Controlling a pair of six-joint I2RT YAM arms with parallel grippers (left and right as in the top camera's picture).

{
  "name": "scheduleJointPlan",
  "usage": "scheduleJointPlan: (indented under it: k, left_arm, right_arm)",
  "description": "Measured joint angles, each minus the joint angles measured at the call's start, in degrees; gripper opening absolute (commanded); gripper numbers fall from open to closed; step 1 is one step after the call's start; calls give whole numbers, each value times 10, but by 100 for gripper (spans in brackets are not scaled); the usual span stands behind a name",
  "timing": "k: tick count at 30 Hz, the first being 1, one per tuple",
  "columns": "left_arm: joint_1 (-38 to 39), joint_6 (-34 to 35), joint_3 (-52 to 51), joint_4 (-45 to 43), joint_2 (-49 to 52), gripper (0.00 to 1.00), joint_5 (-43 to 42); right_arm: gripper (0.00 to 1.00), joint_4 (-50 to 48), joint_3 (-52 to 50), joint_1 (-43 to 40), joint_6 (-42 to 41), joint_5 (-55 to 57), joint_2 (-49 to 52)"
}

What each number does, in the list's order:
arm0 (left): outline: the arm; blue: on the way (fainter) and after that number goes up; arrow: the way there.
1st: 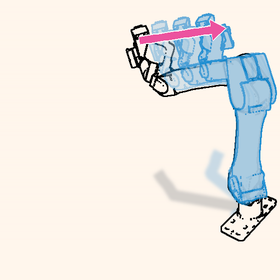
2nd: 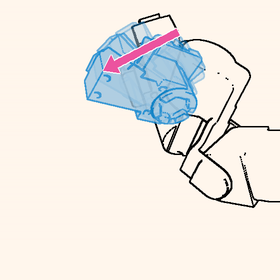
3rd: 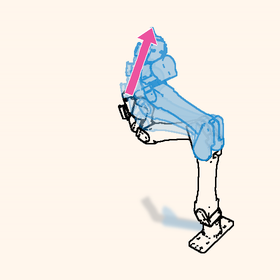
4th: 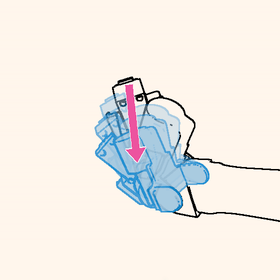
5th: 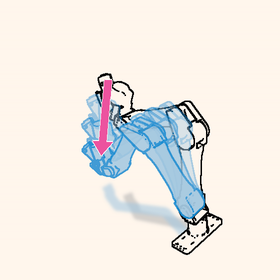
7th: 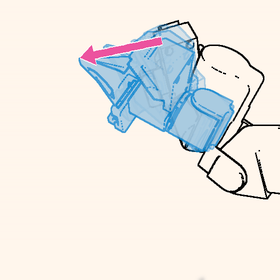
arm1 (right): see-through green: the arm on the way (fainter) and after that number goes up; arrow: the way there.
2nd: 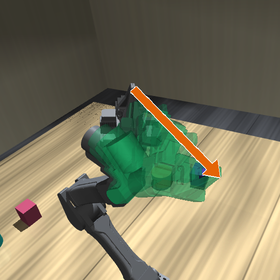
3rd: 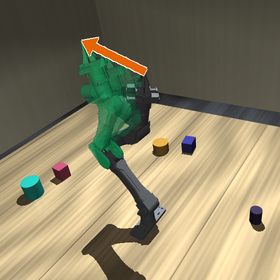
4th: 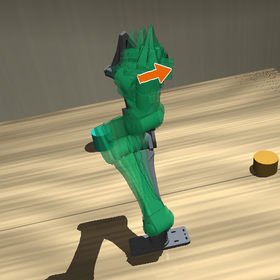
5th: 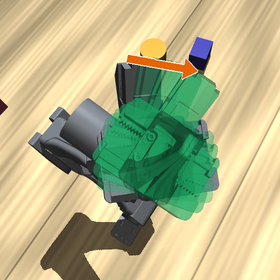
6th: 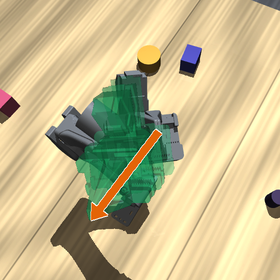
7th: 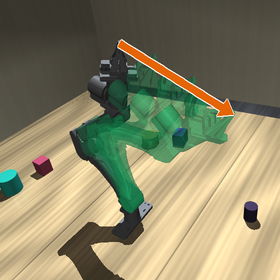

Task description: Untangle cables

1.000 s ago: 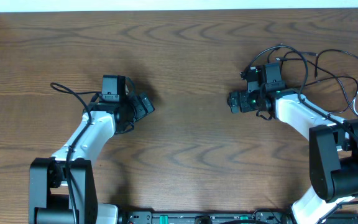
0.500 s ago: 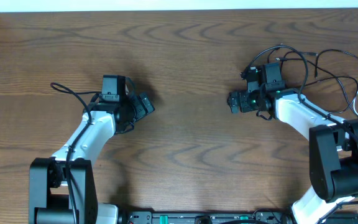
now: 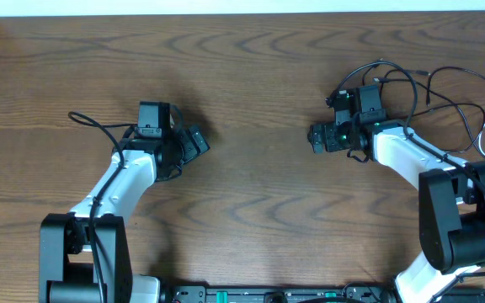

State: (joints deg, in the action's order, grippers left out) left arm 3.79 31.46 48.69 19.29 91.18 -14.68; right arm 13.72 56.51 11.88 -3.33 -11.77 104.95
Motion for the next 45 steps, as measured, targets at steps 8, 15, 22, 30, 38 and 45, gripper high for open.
scheduleJointPlan:
  k: [8,15,22,30,38,45]
  left_arm:
    - [0,0,0,0,0,98,0]
    - [0,0,0,0,0,98,0]
    - [0,0,0,1,-49,98,0]
    - [0,0,0,0,-192,98,0]
    - [0,0,-4,0,-307,98,22]
    - [0,0,-105,-35,-367,98,83]
  right_arm:
    - [99,0,0,0,1,0,0]
    - [99,0,0,0,1,0,0]
    - [99,0,0,0,1,0,0]
    - [99,0,0,0,1,0,0]
    - [99,0,0,0,1,0,0]
    - [99,0,0,0,1,-1,0]
